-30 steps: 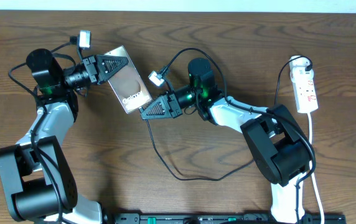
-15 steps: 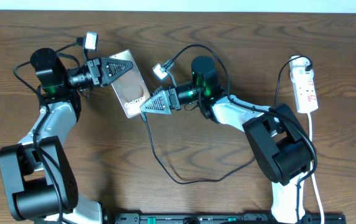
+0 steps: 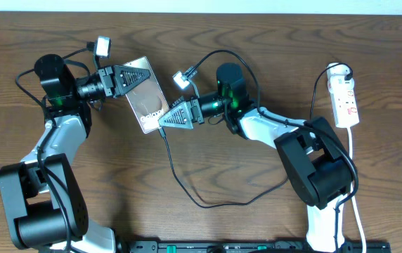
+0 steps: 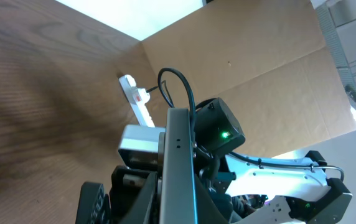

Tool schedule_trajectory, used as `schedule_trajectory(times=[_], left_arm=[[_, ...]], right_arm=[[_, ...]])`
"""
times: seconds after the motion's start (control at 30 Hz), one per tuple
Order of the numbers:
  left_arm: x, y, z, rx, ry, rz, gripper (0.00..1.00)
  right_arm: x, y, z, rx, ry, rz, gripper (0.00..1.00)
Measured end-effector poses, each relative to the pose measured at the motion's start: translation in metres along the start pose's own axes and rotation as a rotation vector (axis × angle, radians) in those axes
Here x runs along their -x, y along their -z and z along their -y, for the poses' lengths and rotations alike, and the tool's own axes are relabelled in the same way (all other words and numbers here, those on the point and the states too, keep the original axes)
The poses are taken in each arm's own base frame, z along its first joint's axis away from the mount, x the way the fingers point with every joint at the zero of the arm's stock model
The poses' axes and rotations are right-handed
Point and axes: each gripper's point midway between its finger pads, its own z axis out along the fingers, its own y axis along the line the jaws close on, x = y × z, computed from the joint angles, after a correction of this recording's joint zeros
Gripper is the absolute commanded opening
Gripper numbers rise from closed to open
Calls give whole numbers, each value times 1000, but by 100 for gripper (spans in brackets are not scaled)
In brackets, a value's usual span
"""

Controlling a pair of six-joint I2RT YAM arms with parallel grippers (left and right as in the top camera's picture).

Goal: Plug charger to phone and switch on socket

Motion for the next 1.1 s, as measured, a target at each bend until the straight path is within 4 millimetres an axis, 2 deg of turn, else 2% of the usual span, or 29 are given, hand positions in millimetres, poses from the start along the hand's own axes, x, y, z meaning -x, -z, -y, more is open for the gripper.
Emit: schedule_trajectory(times=[0.2, 0.4, 0.6, 0.7, 0.77, 0.9, 1.1], left_arm=[[5, 12, -5, 17, 20, 30, 7], [14, 42, -17, 58, 71, 102, 8], [8, 68, -37, 99, 153, 162, 7], [-5, 76, -54, 133, 211, 192, 7], [-18, 80, -73, 189, 288, 224, 8], [-52, 88, -117, 367, 471, 276, 7], [-87, 108, -161, 640, 623, 313, 7]], right_arm=[[11, 20, 8, -25, -17, 42, 99], [23, 46, 17, -55, -26, 94, 99], [29, 61, 21, -72, -36, 124, 99], [29, 65, 24, -79, -56, 130, 99], [29, 66, 25, -80, -63, 130, 99], [29, 66, 25, -81, -64, 131, 99], [29, 66, 25, -81, -64, 131, 99]])
